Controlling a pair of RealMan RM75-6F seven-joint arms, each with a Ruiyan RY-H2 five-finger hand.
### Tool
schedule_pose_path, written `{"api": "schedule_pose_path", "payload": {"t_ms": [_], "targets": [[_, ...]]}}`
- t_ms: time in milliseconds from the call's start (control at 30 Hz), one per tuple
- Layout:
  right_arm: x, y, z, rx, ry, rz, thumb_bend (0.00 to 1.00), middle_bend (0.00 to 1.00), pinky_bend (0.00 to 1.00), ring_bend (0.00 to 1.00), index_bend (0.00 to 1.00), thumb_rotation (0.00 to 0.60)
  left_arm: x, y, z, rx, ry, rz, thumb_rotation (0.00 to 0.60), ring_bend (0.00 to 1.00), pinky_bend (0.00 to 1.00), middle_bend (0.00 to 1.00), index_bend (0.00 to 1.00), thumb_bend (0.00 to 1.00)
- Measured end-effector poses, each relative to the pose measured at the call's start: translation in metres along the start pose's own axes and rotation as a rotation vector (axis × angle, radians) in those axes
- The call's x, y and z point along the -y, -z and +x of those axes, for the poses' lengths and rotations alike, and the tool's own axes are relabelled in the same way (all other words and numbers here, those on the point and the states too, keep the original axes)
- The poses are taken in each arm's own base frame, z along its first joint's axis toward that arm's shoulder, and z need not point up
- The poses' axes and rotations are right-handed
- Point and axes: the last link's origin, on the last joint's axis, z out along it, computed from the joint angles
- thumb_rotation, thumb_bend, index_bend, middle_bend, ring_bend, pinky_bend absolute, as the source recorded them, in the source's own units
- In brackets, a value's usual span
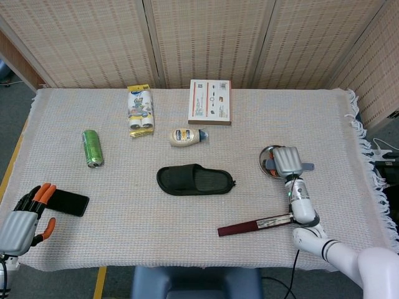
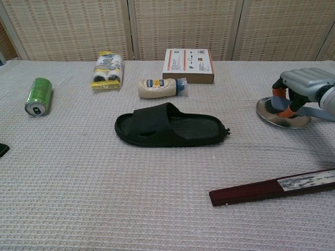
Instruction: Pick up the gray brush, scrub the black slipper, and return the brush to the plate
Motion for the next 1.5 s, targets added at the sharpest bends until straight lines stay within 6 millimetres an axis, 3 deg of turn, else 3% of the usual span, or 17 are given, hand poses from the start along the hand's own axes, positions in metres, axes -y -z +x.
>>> {"api": "schedule_pose_path", "payload": {"t_ms": [200, 433, 633, 867, 1167, 1500], "targets": [[0.008, 0.001, 0.013, 0.019, -0.003, 0.061, 0.51, 0.60, 0.86, 0.55, 0.85, 0.600, 0.000, 0.001, 0.000, 0.003, 0.004, 0.000, 0.600, 0.00, 0.14, 0.00, 0.00, 0.50], [0.031, 0.005, 0.042, 0.039, 0.094, 0.160, 0.53, 0.61, 0.87, 0.56, 0.86, 0.600, -0.001, 0.001, 0.001, 0.011, 0.013, -0.005, 0.600, 0.00, 0.14, 0.00, 0.00, 0.51], [0.070, 0.012, 0.067, 0.075, 0.221, 0.270, 0.52, 0.62, 0.87, 0.56, 0.87, 0.600, -0.002, 0.003, 0.002, 0.012, 0.020, -0.014, 0.600, 0.00, 0.14, 0.00, 0.00, 0.51], [0.132, 0.015, 0.086, 0.079, 0.351, 0.369, 0.53, 0.62, 0.87, 0.56, 0.87, 0.600, -0.008, 0.008, 0.004, 0.012, 0.023, -0.043, 0.600, 0.00, 0.14, 0.00, 0.00, 0.51], [0.185, 0.019, 0.067, 0.128, 0.418, 0.380, 0.52, 0.62, 0.87, 0.56, 0.87, 0.600, -0.009, 0.014, 0.008, 0.008, 0.046, -0.070, 0.600, 0.00, 0.14, 0.00, 0.00, 0.50], [0.199, 0.011, 0.051, 0.129, 0.477, 0.345, 0.52, 0.62, 0.87, 0.56, 0.87, 0.600, -0.005, 0.016, 0.012, 0.004, 0.060, -0.072, 0.600, 0.00, 0.14, 0.00, 0.00, 0.50]]}}
